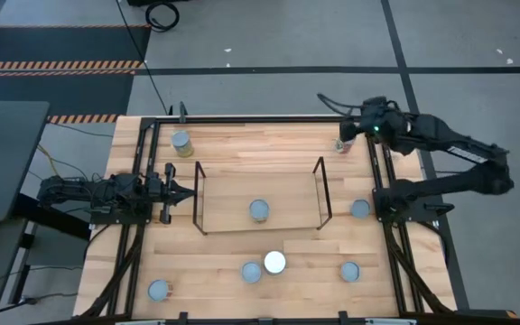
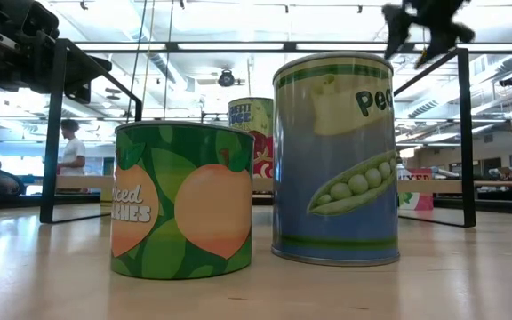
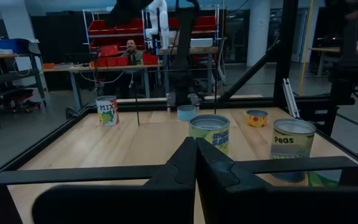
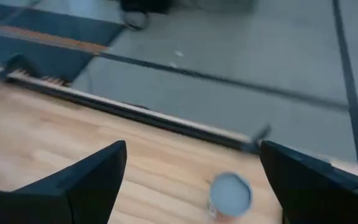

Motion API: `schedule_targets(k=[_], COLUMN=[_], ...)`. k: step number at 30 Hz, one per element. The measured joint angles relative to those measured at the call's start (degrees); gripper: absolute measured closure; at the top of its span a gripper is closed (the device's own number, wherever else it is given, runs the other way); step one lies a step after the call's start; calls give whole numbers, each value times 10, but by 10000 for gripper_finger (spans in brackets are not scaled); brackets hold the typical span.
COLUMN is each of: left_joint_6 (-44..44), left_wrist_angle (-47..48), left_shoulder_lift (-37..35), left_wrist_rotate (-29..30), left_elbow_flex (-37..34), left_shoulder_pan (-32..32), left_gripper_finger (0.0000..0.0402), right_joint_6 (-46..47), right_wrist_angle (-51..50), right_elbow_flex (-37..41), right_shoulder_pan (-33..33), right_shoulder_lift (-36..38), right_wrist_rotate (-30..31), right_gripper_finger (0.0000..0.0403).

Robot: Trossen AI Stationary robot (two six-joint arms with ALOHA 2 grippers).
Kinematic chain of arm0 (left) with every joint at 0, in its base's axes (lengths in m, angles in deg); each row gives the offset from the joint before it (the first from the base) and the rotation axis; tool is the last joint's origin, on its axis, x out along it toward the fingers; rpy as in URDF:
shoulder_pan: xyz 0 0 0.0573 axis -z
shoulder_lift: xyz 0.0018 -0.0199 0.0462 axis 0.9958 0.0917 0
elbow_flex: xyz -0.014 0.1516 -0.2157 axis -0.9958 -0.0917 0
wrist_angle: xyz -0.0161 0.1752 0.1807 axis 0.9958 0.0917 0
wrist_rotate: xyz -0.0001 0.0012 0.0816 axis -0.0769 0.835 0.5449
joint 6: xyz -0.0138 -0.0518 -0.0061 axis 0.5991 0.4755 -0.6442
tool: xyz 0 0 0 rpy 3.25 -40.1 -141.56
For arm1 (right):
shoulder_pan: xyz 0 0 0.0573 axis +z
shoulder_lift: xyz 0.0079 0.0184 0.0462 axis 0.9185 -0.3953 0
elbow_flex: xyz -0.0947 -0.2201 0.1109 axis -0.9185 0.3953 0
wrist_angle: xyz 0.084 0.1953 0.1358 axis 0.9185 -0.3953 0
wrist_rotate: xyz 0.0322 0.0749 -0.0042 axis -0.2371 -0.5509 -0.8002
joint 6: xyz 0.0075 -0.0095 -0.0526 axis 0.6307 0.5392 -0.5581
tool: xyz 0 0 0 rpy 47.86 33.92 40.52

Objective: Pick and place cans onto a shelf
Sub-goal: Put the canned mix fruits on the shelf

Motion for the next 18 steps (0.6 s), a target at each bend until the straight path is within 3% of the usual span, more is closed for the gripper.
schedule_targets(k=[7,12,18], left_joint_6=[0,0,0], left_wrist_angle=[0,0,0], left_shoulder_lift=[0,0,0], left_wrist_rotate=[0,0,0], left_elbow_flex=[0,0,0], left_shoulder_pan=[0,0,0], left_gripper_finger=[390,390,390], right_joint_6=[20,37,72], right_wrist_angle=[79,151,202], right_elbow_flex=[88,138,175], right_shoulder_pan=[-145,-205,-231], right_shoulder_lift=[-60,-113,-168], right_wrist_rotate=[-105,-131,-125], right_gripper_finger=[30,29,29])
